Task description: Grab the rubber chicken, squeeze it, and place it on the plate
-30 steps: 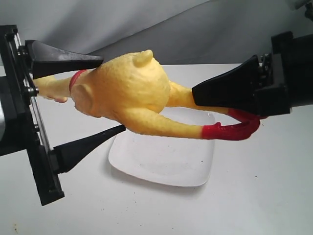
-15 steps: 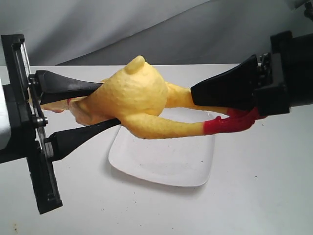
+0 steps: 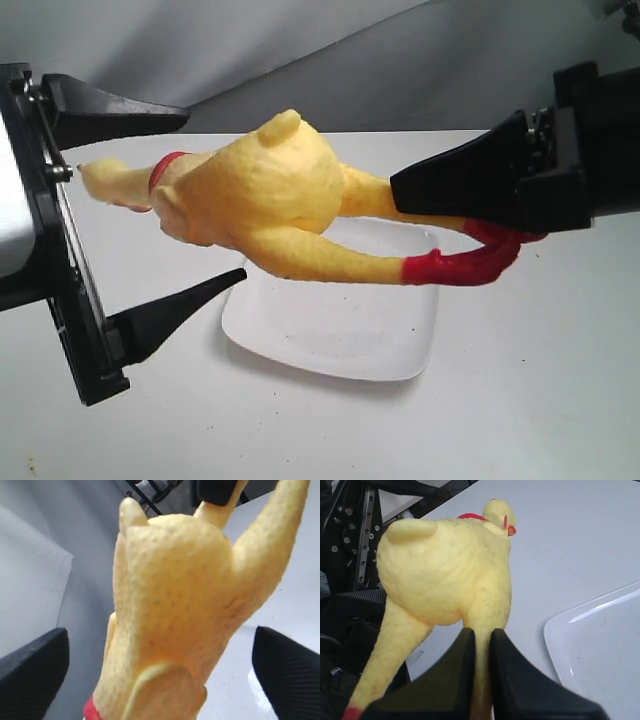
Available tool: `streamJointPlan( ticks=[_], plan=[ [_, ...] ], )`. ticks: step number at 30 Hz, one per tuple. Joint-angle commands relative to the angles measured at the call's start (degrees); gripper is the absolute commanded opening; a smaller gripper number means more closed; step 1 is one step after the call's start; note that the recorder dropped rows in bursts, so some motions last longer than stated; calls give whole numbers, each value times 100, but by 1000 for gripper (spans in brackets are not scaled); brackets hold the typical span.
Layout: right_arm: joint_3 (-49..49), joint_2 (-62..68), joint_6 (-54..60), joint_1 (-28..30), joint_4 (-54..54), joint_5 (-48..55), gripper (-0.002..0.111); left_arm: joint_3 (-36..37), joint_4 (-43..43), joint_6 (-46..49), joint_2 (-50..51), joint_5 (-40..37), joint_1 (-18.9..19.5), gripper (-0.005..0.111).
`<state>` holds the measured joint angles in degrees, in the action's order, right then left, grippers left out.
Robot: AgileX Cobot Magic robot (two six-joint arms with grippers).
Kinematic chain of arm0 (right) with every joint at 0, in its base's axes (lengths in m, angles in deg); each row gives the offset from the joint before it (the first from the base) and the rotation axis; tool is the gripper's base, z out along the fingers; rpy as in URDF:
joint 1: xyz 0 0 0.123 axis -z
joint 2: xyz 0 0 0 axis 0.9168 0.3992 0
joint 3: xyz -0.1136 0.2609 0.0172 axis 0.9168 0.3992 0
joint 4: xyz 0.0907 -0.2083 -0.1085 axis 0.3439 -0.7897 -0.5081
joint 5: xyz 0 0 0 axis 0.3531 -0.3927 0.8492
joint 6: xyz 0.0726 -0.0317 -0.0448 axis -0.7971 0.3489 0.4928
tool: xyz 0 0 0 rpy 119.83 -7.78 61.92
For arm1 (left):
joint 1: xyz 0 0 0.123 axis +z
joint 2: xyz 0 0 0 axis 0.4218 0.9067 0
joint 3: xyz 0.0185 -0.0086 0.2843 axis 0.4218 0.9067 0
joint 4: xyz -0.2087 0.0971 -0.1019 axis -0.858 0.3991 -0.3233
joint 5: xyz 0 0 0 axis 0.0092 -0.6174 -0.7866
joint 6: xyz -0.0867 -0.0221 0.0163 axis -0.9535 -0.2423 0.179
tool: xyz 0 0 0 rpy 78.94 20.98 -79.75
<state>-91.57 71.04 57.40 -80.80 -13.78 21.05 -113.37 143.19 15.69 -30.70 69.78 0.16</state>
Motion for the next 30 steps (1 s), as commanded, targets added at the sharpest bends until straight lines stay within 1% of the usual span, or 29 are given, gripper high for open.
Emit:
streamJointPlan(
  ticks=[1,6,8,10,11,12,13,14,19,20,21,22,23,24,25,26,30],
  plan=[
    [-16,-29,12,6,133,79,0,-8,-101,-89,24,151,-8,101],
    [-16,-29,12,6,134,114,0,-8,-101,-89,24,112,-8,94],
    [-16,-29,12,6,134,114,0,-8,-101,-89,24,112,-8,83],
    [-16,-29,12,6,134,114,0,-8,-101,-89,24,112,-8,61],
    [-16,-29,22,6,134,124,0,-8,-101,-114,24,122,-8,36],
    [-16,-29,22,6,134,124,0,-8,-101,-114,24,134,-8,18],
    [-16,-29,22,6,134,124,0,-8,-101,-114,24,134,-8,6],
    [-16,-29,22,6,134,124,0,-8,-71,-88,24,134,-8,1],
    [-16,-29,22,6,134,124,0,-8,-71,-88,24,84,-8,1],
    [-16,-29,22,6,134,124,0,-8,-71,-88,24,84,-8,3],
    [-16,-29,22,6,134,124,0,-8,-71,-88,24,70,-8,14],
    [-16,-29,22,6,134,124,0,-8,-71,-88,24,70,-8,26],
    [-16,-29,22,6,134,124,0,-8,-71,-88,24,70,-8,44],
    [-16,-29,22,6,134,124,0,-8,-71,-88,24,70,-8,66],
    [-16,-29,22,6,134,124,0,-8,-71,-88,24,70,-8,90],
    [-16,-29,22,6,134,124,0,-8,-112,-88,24,93,-8,105],
    [-16,-29,22,6,134,124,0,-8,-124,-100,24,106,-8,97]
  ],
)
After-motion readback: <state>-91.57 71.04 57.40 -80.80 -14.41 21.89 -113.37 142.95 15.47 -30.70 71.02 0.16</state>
